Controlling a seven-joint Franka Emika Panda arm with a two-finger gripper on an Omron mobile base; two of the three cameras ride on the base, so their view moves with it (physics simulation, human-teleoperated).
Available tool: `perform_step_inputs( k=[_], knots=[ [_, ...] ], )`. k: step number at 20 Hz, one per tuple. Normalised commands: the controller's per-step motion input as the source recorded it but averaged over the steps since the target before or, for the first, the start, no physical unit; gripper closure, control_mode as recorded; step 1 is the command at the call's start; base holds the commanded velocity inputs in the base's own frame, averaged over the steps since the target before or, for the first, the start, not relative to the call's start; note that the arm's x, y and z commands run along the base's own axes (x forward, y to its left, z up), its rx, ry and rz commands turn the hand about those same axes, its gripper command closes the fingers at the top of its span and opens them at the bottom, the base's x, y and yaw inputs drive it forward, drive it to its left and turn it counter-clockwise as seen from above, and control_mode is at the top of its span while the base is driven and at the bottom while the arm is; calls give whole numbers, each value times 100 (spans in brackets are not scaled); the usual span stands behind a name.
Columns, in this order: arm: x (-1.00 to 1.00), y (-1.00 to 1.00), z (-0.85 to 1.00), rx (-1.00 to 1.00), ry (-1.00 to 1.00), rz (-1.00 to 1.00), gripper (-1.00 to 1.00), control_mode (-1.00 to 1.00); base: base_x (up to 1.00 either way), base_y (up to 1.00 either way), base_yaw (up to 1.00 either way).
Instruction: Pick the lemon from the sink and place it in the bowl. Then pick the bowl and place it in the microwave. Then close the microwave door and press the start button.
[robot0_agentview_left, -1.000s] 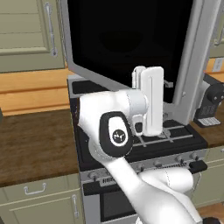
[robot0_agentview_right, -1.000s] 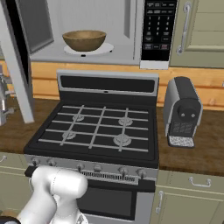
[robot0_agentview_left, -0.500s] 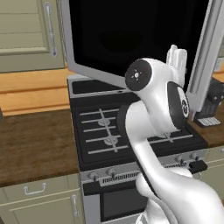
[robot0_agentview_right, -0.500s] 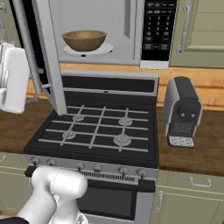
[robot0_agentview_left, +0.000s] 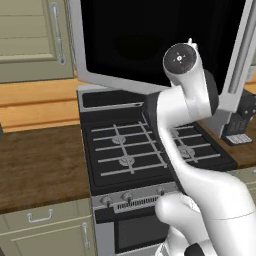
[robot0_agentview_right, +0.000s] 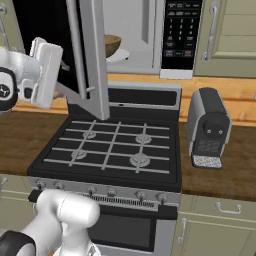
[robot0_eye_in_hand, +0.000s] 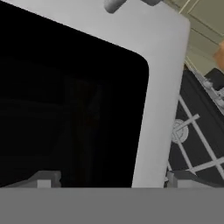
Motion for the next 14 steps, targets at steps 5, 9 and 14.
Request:
perform_step_inputs(
  k=[5, 9, 14],
  knots=[
    [96, 0, -1, 9, -1, 21, -100, -100, 0, 0, 0],
    [91, 0, -1, 9, -4, 18, -100, -100, 0, 0, 0],
    [87, 0, 0, 8, -4, 16, -100, -100, 0, 0, 0]
  ],
)
